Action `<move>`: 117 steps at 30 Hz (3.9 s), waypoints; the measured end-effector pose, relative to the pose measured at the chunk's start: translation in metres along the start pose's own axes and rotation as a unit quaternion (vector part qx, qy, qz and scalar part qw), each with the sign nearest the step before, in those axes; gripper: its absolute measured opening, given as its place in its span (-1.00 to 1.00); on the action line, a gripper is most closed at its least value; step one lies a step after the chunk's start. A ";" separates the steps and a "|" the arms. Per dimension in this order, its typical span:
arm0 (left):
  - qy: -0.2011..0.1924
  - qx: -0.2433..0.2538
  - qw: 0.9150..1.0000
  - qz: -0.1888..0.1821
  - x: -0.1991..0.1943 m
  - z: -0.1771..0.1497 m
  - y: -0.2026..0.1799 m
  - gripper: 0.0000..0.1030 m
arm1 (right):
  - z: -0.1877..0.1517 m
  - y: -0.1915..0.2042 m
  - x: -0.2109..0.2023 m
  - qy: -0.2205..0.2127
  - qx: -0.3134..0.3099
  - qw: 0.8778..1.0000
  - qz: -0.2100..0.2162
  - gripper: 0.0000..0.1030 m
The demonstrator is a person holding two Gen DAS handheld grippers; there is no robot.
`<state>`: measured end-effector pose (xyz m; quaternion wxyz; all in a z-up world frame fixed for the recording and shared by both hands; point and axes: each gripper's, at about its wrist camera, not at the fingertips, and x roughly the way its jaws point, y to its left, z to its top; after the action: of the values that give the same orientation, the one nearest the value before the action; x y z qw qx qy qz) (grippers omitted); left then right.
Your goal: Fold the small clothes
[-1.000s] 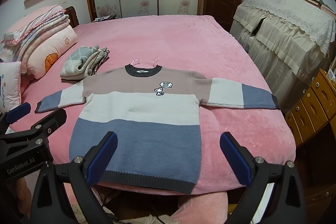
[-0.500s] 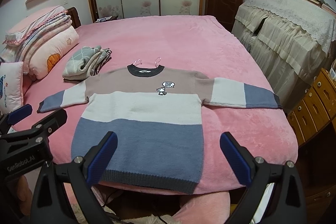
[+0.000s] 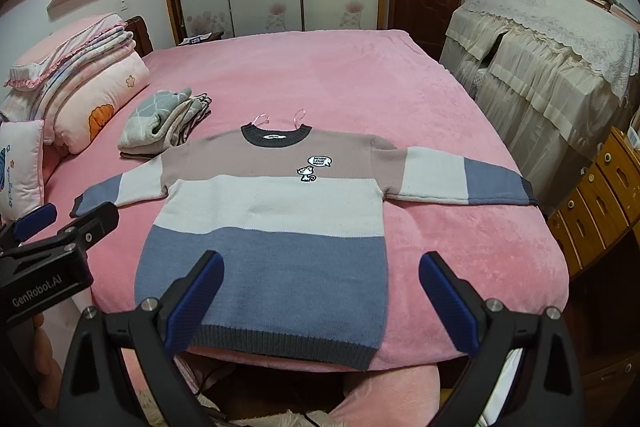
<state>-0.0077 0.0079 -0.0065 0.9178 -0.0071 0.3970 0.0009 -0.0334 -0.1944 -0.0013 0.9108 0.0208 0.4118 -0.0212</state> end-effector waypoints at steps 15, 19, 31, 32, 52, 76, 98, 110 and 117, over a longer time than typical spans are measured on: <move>-0.001 0.012 1.000 0.000 -0.002 -0.002 -0.003 0.99 | 0.000 -0.002 0.000 -0.001 0.001 1.000 0.001 0.92; -0.002 0.009 1.000 -0.006 -0.002 -0.002 -0.003 0.99 | 0.000 -0.003 -0.001 -0.002 0.001 1.000 0.001 0.92; -0.018 0.023 0.999 -0.035 -0.007 0.008 -0.015 0.98 | 0.009 -0.018 -0.003 -0.014 0.007 1.000 -0.001 0.92; -0.020 0.018 0.999 -0.046 -0.008 0.009 -0.015 0.98 | 0.011 -0.020 -0.004 -0.016 0.007 1.000 -0.001 0.92; -0.031 0.034 0.998 -0.050 -0.015 0.056 -0.047 0.99 | 0.041 -0.054 -0.017 -0.058 0.011 0.998 -0.013 0.92; -0.014 0.136 0.988 -0.067 0.150 0.095 -0.245 0.99 | 0.067 -0.303 0.087 -0.022 0.181 0.976 -0.122 0.61; 0.090 0.213 0.967 -0.108 0.333 -0.006 -0.459 0.45 | 0.004 -0.441 0.261 0.076 0.306 0.948 -0.048 0.22; 0.090 0.191 0.969 -0.128 0.349 -0.005 -0.449 0.23 | 0.006 -0.472 0.310 0.077 0.371 0.925 -0.030 -0.31; 0.100 0.199 0.966 -0.128 0.341 0.004 -0.446 -0.35 | 0.031 -0.449 0.287 0.025 0.305 0.950 -0.069 -0.78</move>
<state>0.2318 -0.4390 -0.2465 0.8486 0.1245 0.4751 -0.1966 0.1537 -0.6503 -0.2056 0.8466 0.2699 0.4091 -0.2076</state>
